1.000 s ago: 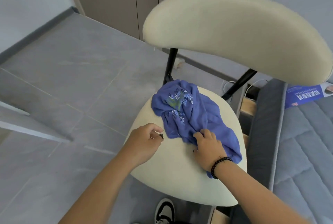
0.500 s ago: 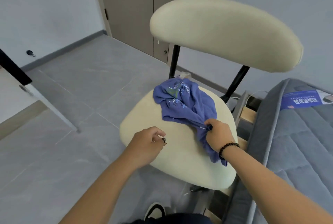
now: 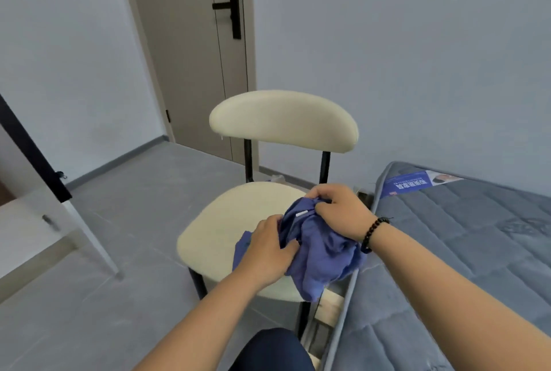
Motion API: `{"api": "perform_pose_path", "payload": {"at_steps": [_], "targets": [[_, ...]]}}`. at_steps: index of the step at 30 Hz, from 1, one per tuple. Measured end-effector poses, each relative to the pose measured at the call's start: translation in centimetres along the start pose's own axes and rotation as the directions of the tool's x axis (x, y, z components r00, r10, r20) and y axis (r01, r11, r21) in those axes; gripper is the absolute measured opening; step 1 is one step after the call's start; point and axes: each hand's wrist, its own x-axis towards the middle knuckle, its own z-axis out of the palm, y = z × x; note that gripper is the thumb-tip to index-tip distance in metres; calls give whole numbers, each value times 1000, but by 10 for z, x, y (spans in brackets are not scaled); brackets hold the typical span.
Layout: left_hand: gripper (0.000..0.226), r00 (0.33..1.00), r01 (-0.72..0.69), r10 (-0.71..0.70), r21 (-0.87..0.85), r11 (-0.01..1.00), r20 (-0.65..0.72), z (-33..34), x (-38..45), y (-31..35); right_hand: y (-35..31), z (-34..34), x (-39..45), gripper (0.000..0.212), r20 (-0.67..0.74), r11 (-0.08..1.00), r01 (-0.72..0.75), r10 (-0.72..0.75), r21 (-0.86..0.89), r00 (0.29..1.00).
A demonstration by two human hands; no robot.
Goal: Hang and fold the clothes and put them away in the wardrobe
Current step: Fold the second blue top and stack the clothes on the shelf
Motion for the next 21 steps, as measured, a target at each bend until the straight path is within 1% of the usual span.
{"api": "perform_pose_path", "payload": {"at_steps": [2, 3, 7, 10, 12, 14, 16, 19, 21], "targets": [[16, 997, -36, 44, 121, 992, -65, 14, -7, 9, -7, -19, -17, 38, 4, 1000, 4, -5, 14, 1000], [11, 995, -53, 66, 154, 987, -77, 18, -11, 14, -10, -28, -26, 34, 0, 1000, 3, -3, 16, 1000], [23, 995, -89, 94, 134, 987, -36, 29, -25, 30, -14, -68, -59, 13, -47, 998, 21, -24, -53, 999], [19, 992, -124, 124, 150, 981, 11, 26, -32, 33, -5, -94, -77, 13, -94, 976, 40, -62, -216, 994], [19, 991, -130, 125, 129, 983, 41, 20, -38, 36, 1, -112, -83, 18, -161, 956, 50, -100, -288, 982], [22, 994, -106, 104, 59, 993, 22, 14, -46, 40, 1, -128, -86, 20, -271, 954, 59, -142, -293, 952], [29, 997, -71, 73, -111, 991, 14, 7, -51, 49, -2, -136, -87, 18, -350, 958, 91, -186, -270, 918], [36, 999, 4, 16, -392, 920, 47, -5, -58, 71, 0, -130, -80, 13, -392, 963, 110, -204, -248, 897], [33, 997, 55, -24, -507, 860, 68, -11, -60, 85, 4, -119, -74, 7, -375, 965, 85, -176, -246, 910]]}}
